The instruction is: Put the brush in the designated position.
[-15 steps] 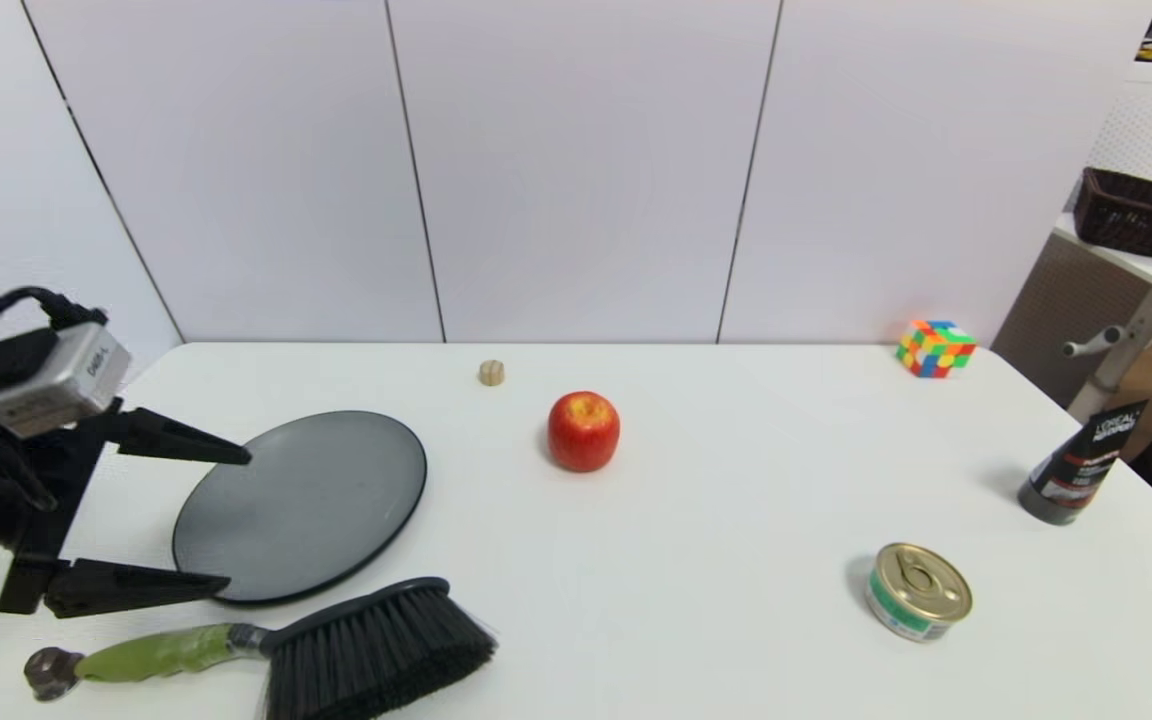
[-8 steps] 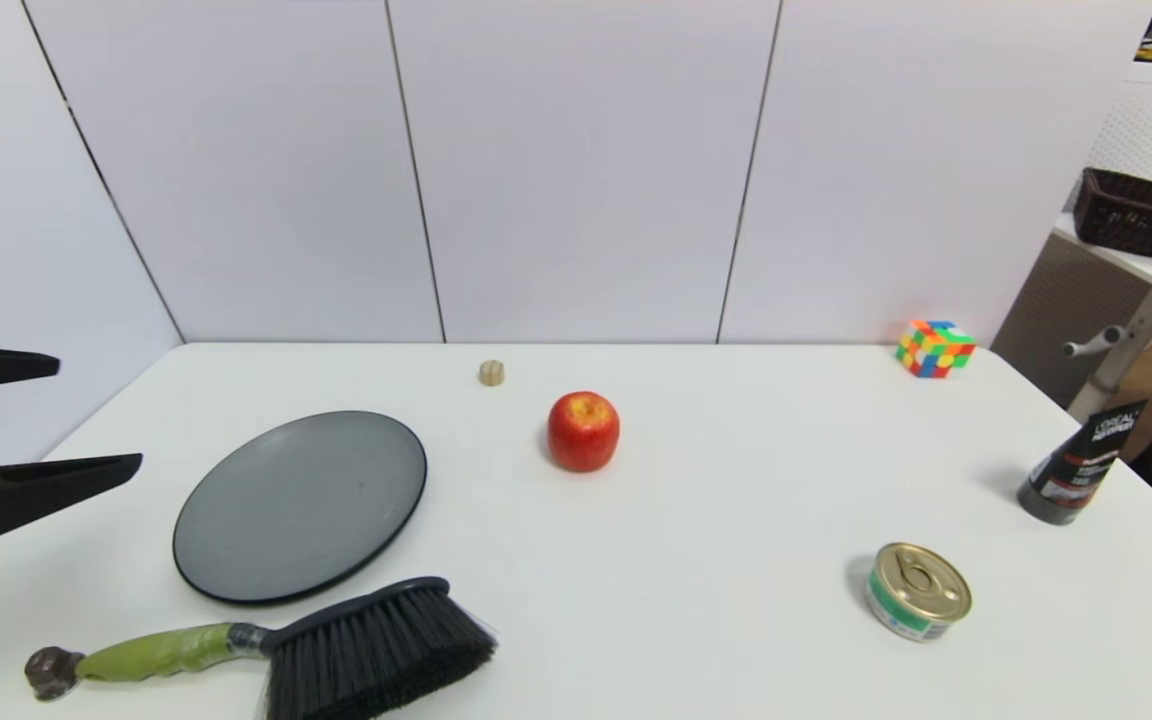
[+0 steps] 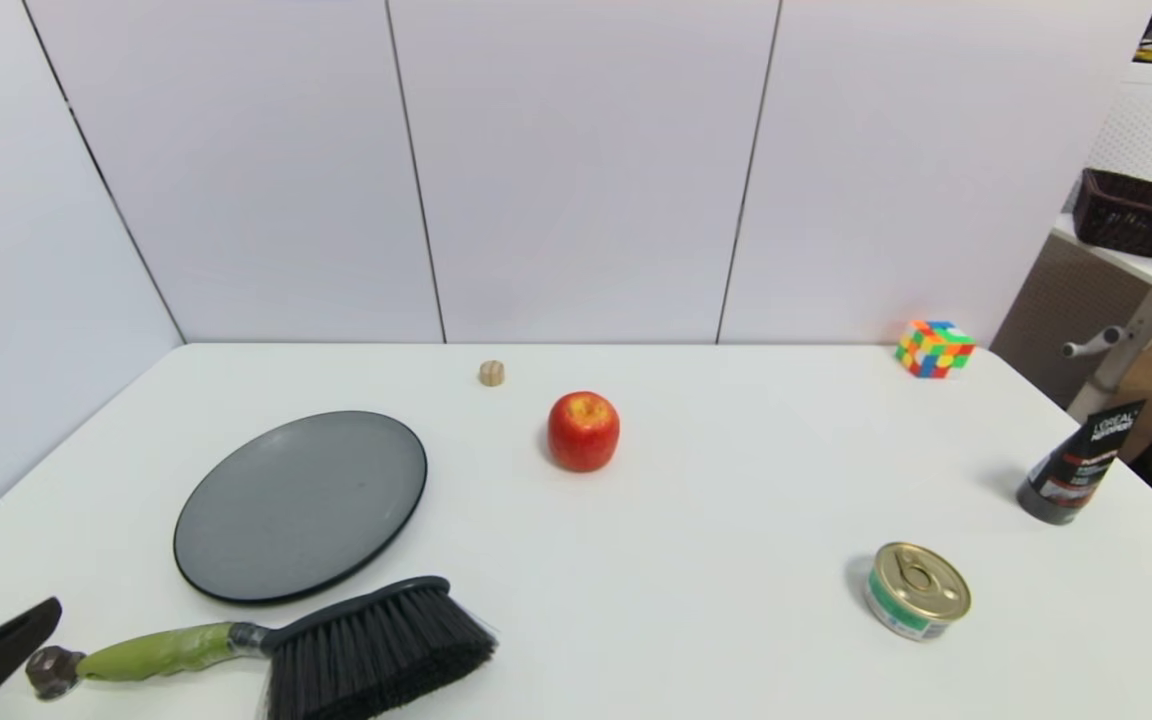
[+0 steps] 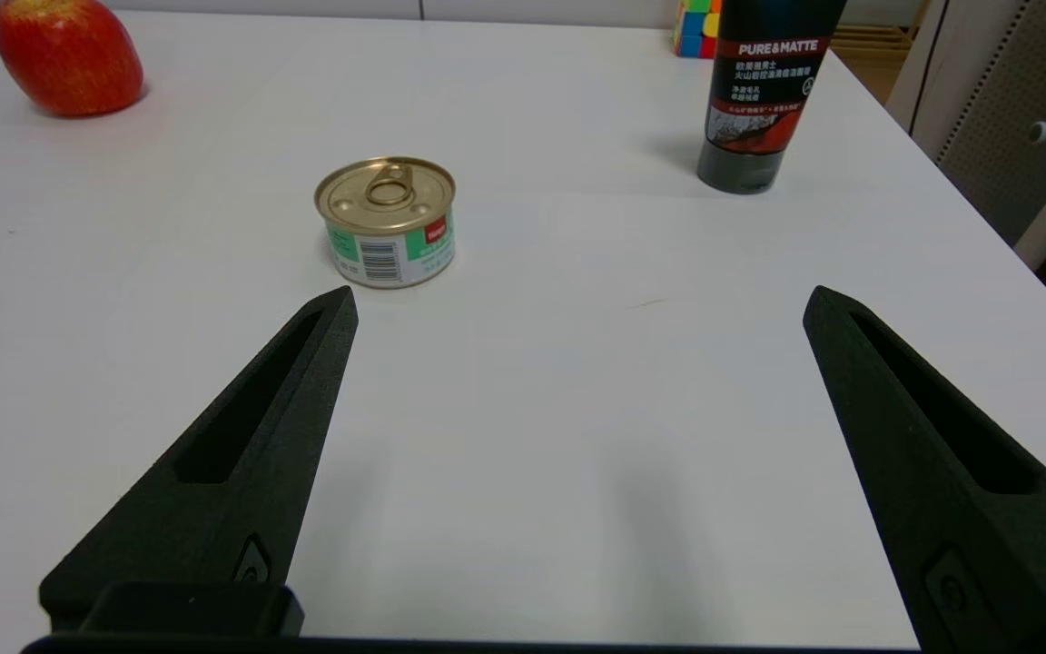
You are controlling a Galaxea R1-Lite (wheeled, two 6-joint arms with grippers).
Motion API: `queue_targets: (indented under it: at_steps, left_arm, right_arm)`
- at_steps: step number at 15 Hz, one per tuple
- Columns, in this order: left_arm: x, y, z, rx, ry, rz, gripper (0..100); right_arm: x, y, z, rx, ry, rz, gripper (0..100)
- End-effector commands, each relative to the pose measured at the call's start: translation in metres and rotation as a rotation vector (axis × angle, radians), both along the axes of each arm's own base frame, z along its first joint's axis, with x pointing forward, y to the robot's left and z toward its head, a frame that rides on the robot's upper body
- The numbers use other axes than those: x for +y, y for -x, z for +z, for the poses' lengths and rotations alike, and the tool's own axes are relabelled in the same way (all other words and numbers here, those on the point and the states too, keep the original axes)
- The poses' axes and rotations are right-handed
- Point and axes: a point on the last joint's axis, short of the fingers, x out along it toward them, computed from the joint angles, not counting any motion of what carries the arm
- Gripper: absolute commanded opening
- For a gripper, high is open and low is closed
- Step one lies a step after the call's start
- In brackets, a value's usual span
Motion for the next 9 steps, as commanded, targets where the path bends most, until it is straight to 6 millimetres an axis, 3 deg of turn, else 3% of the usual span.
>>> queue_targets:
  at_steps: [1,6,8,9]
  left_arm:
    - [0.001,0.035,-0.062,-0.066,0.035,0.116,100]
    - [0.005,0.049,-0.126,-0.089,0.069,0.222,100]
    - [0.008,0.046,-0.139,-0.077,0.089,0.376,100]
    - [0.008,0.046,-0.136,-0.111,0.108,0.369,100]
  right_arm:
    - [0.000,0.000,0.000,0.003,0.000,0.001,100]
    - [0.000,0.000,0.000,0.003,0.000,0.001,100]
    - [0.000,0.000,0.000,0.003,0.000,0.001,100]
    - [0.000,0.000,0.000,0.003,0.000,0.001,100]
